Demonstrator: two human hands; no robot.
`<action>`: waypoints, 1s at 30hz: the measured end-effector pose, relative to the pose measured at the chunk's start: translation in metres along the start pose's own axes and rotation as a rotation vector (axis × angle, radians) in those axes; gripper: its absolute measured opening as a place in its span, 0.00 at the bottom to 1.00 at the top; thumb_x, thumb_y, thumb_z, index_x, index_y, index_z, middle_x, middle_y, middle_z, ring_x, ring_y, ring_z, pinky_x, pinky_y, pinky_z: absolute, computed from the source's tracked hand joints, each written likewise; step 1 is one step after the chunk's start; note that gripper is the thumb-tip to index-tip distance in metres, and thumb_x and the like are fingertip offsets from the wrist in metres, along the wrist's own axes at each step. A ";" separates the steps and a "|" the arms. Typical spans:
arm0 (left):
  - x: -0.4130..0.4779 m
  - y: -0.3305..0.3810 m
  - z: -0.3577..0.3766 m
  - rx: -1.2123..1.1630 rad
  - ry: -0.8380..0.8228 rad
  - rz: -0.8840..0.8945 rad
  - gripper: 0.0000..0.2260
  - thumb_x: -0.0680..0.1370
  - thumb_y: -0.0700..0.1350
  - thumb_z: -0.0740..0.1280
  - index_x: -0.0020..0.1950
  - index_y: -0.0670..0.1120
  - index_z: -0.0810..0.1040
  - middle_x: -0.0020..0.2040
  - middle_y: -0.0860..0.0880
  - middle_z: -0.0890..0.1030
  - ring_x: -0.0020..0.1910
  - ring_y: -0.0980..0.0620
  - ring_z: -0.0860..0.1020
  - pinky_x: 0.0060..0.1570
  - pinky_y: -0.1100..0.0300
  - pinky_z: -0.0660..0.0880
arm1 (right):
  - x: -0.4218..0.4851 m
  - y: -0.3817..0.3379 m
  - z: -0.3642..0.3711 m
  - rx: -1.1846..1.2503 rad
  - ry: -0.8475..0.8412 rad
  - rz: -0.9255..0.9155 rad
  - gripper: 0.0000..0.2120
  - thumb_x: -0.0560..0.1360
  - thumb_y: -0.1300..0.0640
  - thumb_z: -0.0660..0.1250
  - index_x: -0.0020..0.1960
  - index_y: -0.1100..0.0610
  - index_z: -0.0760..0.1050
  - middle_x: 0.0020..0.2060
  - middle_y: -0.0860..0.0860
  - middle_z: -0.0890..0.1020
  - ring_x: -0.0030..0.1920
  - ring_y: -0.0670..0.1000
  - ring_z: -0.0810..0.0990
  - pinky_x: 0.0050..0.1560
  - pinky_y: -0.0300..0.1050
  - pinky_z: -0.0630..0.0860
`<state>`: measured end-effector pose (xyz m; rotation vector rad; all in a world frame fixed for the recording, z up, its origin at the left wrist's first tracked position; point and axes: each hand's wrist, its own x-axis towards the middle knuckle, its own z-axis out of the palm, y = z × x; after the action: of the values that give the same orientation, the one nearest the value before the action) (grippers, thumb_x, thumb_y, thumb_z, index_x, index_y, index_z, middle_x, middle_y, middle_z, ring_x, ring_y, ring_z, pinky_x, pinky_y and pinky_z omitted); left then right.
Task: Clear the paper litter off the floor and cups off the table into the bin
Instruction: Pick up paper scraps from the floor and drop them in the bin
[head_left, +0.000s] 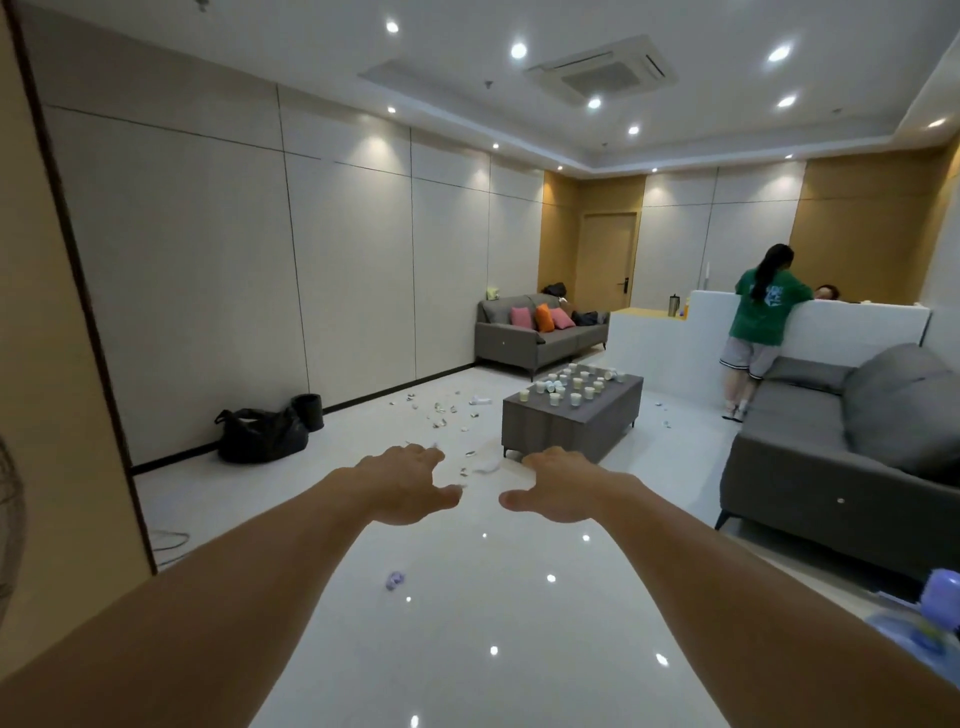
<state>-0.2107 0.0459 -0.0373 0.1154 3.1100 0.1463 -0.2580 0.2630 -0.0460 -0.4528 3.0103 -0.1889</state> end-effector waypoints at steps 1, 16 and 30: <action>0.013 -0.004 0.004 -0.004 -0.013 0.000 0.33 0.75 0.67 0.55 0.77 0.54 0.56 0.77 0.51 0.59 0.73 0.48 0.61 0.69 0.48 0.62 | 0.015 0.001 0.002 -0.009 -0.009 -0.001 0.40 0.72 0.28 0.60 0.74 0.52 0.63 0.69 0.55 0.68 0.67 0.59 0.67 0.64 0.58 0.70; 0.268 -0.129 0.000 -0.072 -0.001 -0.048 0.34 0.74 0.67 0.56 0.77 0.54 0.57 0.76 0.52 0.61 0.73 0.47 0.61 0.69 0.48 0.62 | 0.291 -0.030 -0.004 -0.022 -0.047 -0.032 0.40 0.73 0.30 0.61 0.78 0.51 0.58 0.74 0.53 0.62 0.73 0.58 0.61 0.68 0.58 0.66; 0.496 -0.208 0.018 -0.061 -0.046 -0.160 0.32 0.76 0.64 0.57 0.77 0.52 0.57 0.75 0.50 0.62 0.72 0.46 0.63 0.68 0.50 0.64 | 0.557 -0.015 0.014 0.008 -0.083 -0.157 0.40 0.75 0.31 0.60 0.79 0.52 0.56 0.76 0.54 0.60 0.74 0.58 0.59 0.70 0.57 0.64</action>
<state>-0.7202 -0.1211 -0.0863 -0.1289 3.0488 0.2304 -0.7824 0.0815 -0.0983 -0.6794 2.8920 -0.1888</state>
